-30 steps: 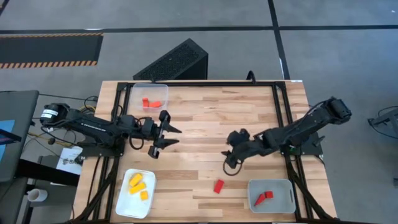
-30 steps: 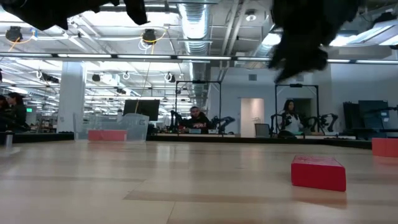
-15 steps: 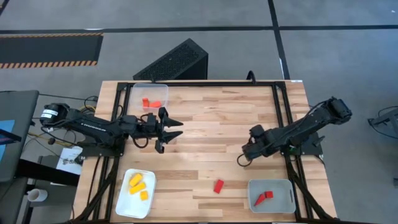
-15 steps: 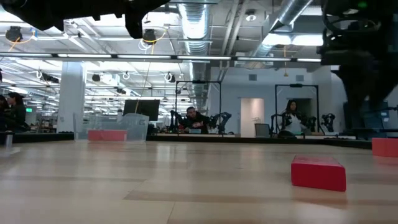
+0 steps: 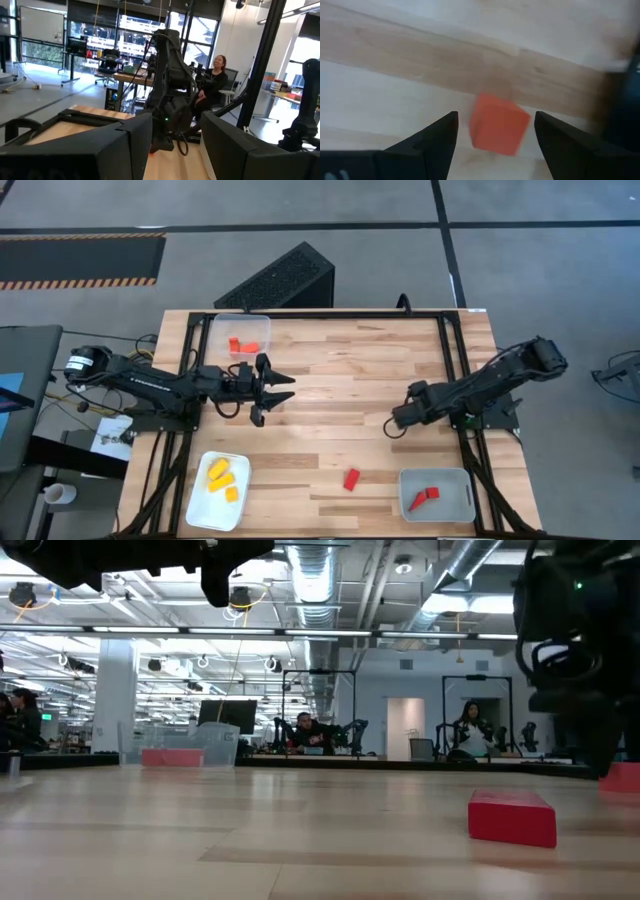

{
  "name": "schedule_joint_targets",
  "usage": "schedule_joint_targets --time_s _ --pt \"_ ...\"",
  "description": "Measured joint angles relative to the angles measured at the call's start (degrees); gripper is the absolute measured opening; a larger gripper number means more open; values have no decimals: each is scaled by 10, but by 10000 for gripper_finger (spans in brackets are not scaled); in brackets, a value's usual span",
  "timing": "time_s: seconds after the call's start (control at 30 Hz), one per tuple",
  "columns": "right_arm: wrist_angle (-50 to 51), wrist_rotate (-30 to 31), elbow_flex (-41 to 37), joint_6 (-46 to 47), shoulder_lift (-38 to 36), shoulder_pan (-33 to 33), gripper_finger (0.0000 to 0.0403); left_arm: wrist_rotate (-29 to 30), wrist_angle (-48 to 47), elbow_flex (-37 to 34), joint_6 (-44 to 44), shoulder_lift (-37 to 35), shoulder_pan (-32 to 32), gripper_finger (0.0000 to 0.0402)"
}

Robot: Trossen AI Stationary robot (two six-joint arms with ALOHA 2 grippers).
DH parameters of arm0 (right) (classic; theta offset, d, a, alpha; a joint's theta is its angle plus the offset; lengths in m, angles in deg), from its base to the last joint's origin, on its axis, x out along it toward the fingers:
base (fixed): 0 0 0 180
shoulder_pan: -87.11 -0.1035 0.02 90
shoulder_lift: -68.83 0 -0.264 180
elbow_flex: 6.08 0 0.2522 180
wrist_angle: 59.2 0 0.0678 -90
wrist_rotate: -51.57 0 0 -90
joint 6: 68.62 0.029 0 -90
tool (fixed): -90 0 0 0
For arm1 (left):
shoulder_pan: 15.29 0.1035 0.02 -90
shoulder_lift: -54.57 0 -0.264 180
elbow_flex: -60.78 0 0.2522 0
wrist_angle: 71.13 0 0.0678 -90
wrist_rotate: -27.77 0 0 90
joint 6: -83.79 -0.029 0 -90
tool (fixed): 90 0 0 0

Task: Sort & place blocks by color
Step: Put the orange block into the transparent bin

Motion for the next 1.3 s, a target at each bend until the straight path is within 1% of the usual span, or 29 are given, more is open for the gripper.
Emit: schedule_joint_targets --time_s 0.1,0.2,0.4,0.47,0.53,0.7,0.73,0.83,0.93,1.03,1.1,1.2,1.3 --pt "-66 -9 -33 -10 -6 13 286 0 0 0 0 0 0 158" --pt "-108 -22 -63 -12 -13 27 286 0 0 0 0 0 0 158" --pt "-138 -22 -81 -14 -16 33 280 0 0 0 1 0 0 157" --pt "-147 -23 -84 -17 -22 33 266 0 0 0 1 0 0 157" --pt "-153 -24 -86 -18 -29 32 240 0 1 0 1 0 0 157" --pt "-154 -24 -87 -20 -51 20 137 0 0 0 1 0 0 157" --pt "-155 -24 -87 -20 -55 18 130 0 0 0 1 0 0 157" --pt "-161 -22 -89 -20 -70 13 130 0 0 0 1 0 0 157" --pt "-189 3 -82 -31 -86 14 130 4 2 0 -7 0 0 157" --pt "-298 42 -79 -67 -103 21 130 25 8 0 -19 0 0 157" --pt "-403 54 -78 -119 -105 35 130 44 14 0 -20 0 0 157" --pt "-560 47 -77 -214 -93 65 131 53 18 0 -32 0 0 157" --pt "-688 19 -77 -285 -65 100 136 52 27 0 -44 0 0 157"
